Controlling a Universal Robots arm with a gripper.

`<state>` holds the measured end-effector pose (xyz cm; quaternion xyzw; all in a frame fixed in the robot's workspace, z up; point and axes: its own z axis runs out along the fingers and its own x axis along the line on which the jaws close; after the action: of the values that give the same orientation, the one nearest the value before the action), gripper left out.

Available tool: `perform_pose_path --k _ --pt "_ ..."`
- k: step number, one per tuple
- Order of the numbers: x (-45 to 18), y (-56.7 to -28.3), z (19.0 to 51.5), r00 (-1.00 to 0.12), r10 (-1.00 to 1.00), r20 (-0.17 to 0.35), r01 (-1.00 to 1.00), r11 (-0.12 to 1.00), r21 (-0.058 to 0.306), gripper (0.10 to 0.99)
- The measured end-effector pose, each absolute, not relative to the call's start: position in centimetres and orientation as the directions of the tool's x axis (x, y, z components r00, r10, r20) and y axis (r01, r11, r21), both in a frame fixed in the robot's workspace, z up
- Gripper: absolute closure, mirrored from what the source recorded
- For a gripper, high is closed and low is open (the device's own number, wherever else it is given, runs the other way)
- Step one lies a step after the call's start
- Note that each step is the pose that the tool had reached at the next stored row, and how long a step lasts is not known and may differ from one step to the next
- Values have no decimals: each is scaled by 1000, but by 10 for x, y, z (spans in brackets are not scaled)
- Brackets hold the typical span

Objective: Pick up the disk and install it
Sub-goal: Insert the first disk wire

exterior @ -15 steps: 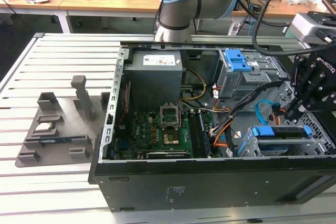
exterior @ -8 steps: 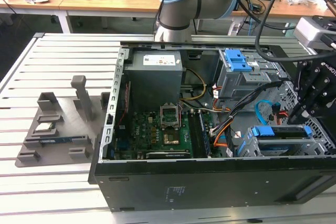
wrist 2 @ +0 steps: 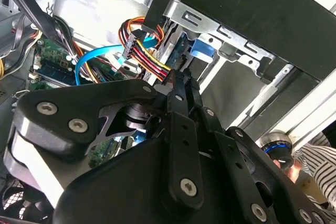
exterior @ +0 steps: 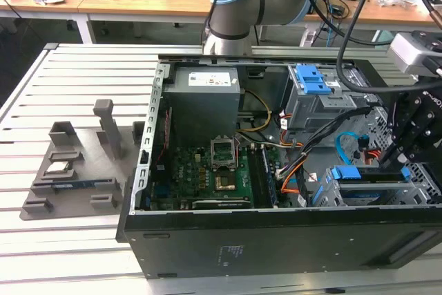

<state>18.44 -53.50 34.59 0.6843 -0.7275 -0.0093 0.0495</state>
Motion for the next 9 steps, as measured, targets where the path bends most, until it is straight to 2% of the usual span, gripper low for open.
perform_pose_path --k 9 --pt "188 -529 340 -59 -996 60 -995 63 81 918"
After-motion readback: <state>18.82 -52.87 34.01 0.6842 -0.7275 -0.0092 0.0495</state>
